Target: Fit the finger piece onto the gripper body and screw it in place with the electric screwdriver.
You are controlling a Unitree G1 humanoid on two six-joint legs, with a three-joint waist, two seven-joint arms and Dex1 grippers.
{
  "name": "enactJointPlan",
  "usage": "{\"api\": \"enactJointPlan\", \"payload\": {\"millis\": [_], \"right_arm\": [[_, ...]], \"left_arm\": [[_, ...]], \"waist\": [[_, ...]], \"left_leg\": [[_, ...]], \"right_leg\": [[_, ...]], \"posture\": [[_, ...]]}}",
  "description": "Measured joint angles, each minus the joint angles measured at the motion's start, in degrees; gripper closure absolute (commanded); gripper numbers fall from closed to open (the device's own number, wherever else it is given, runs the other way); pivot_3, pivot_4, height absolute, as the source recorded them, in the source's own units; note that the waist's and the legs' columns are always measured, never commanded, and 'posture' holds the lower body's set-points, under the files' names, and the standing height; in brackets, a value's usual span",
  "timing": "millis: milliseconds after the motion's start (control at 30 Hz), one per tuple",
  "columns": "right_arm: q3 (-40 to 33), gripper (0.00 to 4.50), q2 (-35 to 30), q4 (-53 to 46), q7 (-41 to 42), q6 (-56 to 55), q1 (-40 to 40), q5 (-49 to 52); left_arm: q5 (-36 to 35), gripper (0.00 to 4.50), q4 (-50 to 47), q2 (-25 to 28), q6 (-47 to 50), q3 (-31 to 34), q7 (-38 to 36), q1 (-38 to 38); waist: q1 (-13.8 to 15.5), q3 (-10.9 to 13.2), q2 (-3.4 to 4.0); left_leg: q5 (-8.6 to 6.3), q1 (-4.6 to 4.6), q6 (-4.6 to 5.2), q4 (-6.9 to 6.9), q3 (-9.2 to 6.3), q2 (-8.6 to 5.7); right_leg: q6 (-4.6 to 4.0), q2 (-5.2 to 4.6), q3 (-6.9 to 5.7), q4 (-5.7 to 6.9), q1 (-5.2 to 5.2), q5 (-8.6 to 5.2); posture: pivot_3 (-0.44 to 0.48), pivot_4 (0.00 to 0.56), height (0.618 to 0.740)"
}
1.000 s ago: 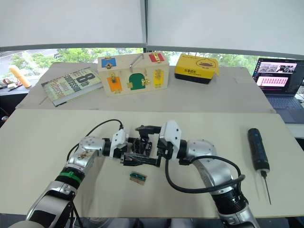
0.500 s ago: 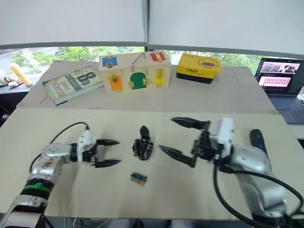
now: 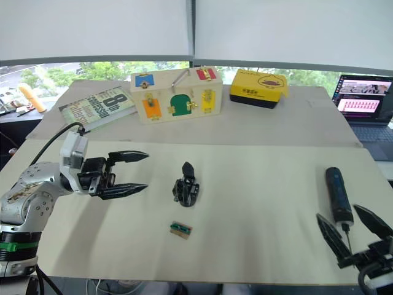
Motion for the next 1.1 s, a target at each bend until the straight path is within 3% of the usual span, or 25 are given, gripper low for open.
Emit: {"api": "enactJointPlan", "payload": {"millis": [200, 400, 567, 667, 933, 1100], "right_arm": [[0.56, 0.00, -0.40, 2.60, -3.26, 2.95, 2.76, 0.16], [0.86, 0.00, -19.67, 6.69, -20.01, 24.85, -13.48, 6.97], [5.68, 0.00, -28.43, 18.97, -19.92, 34.52, -22.73, 6.48], [12.27, 0.00, -34.30, 29.52, -18.77, 37.25, -28.74, 1.97], [23.17, 0.00, -39.09, 44.50, -12.20, 41.39, -40.21, -4.66], [24.78, 1.47, -39.32, 48.22, -7.89, 43.31, -43.53, -5.81]], "left_arm": [[-0.42, 0.04, -1.16, 0.01, 0.02, -0.08, -0.35, -0.83], [0.06, 0.04, -1.44, -0.13, -0.21, -2.00, -2.20, -1.32], [0.09, 0.04, -1.41, -0.54, -0.26, -2.16, -2.50, -1.40], [0.08, 0.04, -2.20, -0.87, -0.24, -2.49, -2.47, -1.58], [-0.71, 0.04, -4.94, -0.08, -0.54, -1.93, -1.93, -0.67], [-1.45, 0.00, -5.49, 1.57, 0.34, -1.93, -2.63, 1.48]], "waist": [[0.00, 0.03, 0.02], [-0.76, 0.12, -0.13], [0.56, 0.11, -0.11], [0.30, 0.15, -0.17], [0.15, 0.17, -0.21], [0.15, 0.17, -0.21]], "left_leg": [[0.02, 0.58, -0.03, -0.49, 0.44, -0.02], [0.02, 0.70, 0.06, -0.52, 0.71, -0.04], [0.07, 0.66, 0.03, -0.56, 0.61, -0.05], [0.01, 0.61, 0.19, -0.54, 0.66, -0.16], [-0.04, 0.65, 0.26, -0.50, 0.68, -0.15], [-0.03, 0.67, 0.23, -0.48, 0.69, -0.13]], "right_leg": [[-0.03, 0.01, 0.61, 0.01, 0.00, -0.01], [-0.31, 0.01, 0.92, -0.02, -0.07, 0.17], [-0.58, 0.21, 0.68, -0.09, -0.17, 0.24], [-0.45, 0.10, 0.71, -0.20, -0.16, 0.27], [-0.25, 0.07, 0.74, -0.21, -0.03, 0.24], [-0.23, 0.08, 0.72, -0.16, -0.06, 0.23]], "posture": [[0.000, 0.150, 0.740], [0.000, 0.150, 0.740], [0.000, 0.150, 0.740], [0.000, 0.150, 0.740], [0.000, 0.150, 0.740], [0.000, 0.150, 0.740]]}}
